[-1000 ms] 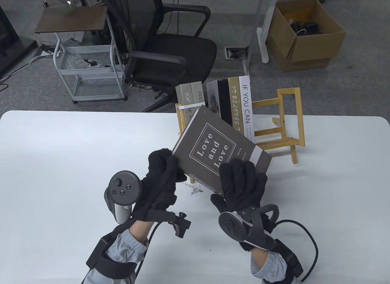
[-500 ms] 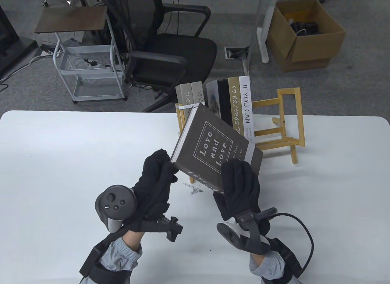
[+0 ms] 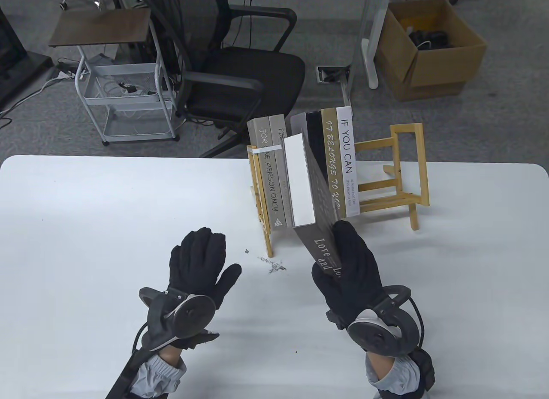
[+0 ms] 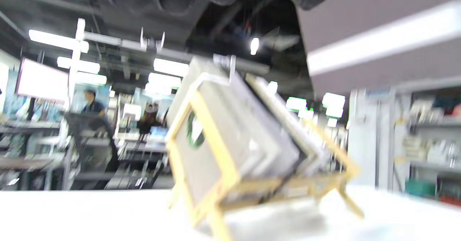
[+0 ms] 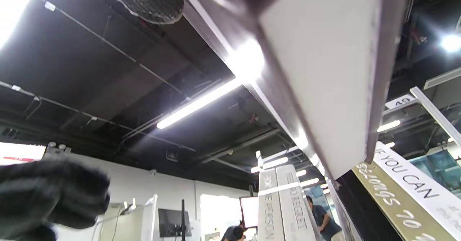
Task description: Push a thick book into a tightly packed book rack slot
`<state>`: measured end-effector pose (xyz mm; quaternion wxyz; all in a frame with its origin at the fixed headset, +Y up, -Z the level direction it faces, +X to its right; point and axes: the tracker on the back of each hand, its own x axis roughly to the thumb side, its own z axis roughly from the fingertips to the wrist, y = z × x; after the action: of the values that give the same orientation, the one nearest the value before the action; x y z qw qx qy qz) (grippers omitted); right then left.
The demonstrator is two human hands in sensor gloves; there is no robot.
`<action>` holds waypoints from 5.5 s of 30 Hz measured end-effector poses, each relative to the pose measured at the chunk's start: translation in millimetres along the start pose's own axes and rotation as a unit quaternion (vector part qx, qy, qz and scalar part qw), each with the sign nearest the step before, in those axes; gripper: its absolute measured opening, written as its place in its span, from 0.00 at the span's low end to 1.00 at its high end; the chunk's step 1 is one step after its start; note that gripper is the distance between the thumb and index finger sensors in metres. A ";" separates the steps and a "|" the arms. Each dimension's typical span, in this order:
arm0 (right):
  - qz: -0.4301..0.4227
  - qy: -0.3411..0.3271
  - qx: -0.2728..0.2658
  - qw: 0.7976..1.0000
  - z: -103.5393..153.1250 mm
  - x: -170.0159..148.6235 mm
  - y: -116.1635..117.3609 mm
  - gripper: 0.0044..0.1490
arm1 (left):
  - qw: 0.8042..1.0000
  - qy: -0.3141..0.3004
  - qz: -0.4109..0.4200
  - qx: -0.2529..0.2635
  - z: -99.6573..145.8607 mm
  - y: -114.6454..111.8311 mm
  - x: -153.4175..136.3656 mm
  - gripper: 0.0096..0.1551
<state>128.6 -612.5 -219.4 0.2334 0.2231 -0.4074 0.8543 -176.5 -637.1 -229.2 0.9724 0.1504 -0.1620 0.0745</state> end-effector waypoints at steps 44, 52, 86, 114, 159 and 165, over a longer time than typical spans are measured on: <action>0.056 0.122 0.069 0.989 -45.8 -63.4 116.3 0.51 | 0.995 -0.006 0.043 -0.089 -3.5 -27.7 -14.3 0.42; 0.081 0.120 0.096 0.985 -38.3 -68.7 136.5 0.52 | 0.995 -0.005 0.041 -0.089 -3.5 -27.6 -14.6 0.42; 0.266 0.087 0.200 0.939 -65.7 -58.0 179.7 0.51 | 0.995 -0.002 0.046 -0.086 -2.9 -26.7 -16.3 0.42; 0.256 0.124 0.273 0.919 -72.2 -48.2 188.9 0.45 | 0.995 0.002 0.050 -0.084 -3.4 -27.1 -18.1 0.41; 0.227 0.137 0.296 0.918 -56.8 -49.7 177.1 0.46 | 0.994 0.004 0.056 -0.097 -4.9 -29.8 -19.1 0.41; 0.182 0.141 0.302 0.925 -45.4 -43.6 163.5 0.44 | 0.994 0.003 0.055 -0.097 -4.9 -29.8 -19.1 0.41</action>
<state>59.5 -677.0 -366.9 0.0504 0.0822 -0.1262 0.9873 -187.2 -665.5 -248.1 0.9773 0.0459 -0.1740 0.1122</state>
